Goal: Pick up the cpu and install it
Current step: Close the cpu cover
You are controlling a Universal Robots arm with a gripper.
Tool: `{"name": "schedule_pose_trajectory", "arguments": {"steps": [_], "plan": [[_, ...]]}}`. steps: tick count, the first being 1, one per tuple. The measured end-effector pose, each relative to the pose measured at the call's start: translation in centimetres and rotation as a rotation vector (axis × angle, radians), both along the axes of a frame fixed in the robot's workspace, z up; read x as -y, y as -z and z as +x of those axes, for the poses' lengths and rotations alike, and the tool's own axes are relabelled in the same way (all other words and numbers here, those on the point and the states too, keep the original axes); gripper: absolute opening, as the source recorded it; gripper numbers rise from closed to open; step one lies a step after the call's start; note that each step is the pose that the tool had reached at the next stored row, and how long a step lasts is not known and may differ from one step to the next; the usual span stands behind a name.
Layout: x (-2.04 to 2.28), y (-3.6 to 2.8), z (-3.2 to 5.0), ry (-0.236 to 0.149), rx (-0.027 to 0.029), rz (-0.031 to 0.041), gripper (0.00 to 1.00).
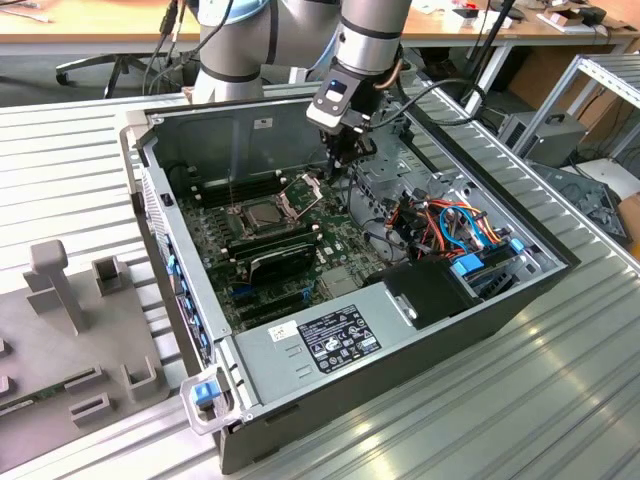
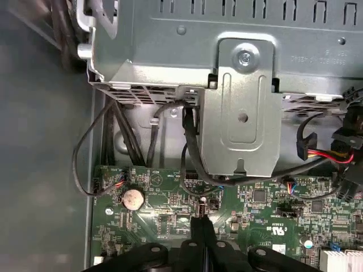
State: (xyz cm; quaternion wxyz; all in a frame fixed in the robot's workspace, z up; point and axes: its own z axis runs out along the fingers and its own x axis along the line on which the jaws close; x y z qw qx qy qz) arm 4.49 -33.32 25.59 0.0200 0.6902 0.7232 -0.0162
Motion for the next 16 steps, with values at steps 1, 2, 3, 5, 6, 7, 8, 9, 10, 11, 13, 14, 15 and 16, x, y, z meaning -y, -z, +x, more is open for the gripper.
{"name": "schedule_pose_trajectory", "arguments": {"steps": [1, 2, 3, 5, 6, 7, 8, 9, 10, 11, 13, 14, 15, 16], "plan": [[-0.02, 0.78, 0.0, 0.0, 0.0023, -0.0004, 0.11], [-0.03, 1.12, 0.0, 0.0, 0.0039, -0.0003, 0.11], [-0.04, 1.14, 0.0, 0.0, 0.0039, -0.0005, 0.11], [-0.05, 1.15, -0.01, 0.0, 0.0039, -0.0006, 0.11], [-0.06, 1.15, -0.04, 0.0, 0.004, -0.0005, 0.11], [-0.06, 1.15, -0.09, 0.0, 0.0042, -0.0005, 0.11], [-0.06, 1.15, -0.16, 0.0, 0.0047, -0.0006, 0.11], [-0.06, 1.15, -0.25, 0.0, 0.0055, -0.0007, 0.11], [-0.07, 1.15, -0.38, 0.0, 0.0072, -0.0009, 0.11], [-0.07, 1.15, -0.53, 0.0, 0.0092, -0.0012, 0.11], [-0.06, 1.15, -0.87, 0.0, 0.014, -0.0015, 0.11], [-0.06, 1.15, -1.12, 0.0, 0.0177, -0.0016, 0.11], [-0.06, 1.15, -1.35, 0.0, 0.0214, -0.0018, 0.11], [-0.06, 1.15, -1.5, 0.0, 0.0252, -0.0017, 0.11]]}}
